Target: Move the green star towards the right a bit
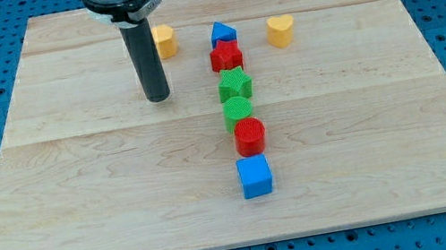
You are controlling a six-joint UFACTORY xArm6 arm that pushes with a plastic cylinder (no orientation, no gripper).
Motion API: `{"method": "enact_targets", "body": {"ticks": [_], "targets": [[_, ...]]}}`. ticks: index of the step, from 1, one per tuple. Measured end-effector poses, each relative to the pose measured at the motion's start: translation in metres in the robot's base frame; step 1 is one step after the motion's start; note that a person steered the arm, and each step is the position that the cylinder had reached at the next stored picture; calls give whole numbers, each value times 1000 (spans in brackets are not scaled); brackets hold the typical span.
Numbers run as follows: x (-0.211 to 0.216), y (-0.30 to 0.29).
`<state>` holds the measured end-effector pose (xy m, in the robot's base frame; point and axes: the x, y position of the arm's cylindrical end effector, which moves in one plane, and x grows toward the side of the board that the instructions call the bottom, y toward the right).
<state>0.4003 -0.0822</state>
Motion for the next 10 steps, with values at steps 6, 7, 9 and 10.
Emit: {"method": "enact_targets", "body": {"ticks": [6,7,9,10], "targets": [[-11,71],[-11,98],[-21,140],[-37,147]]}}
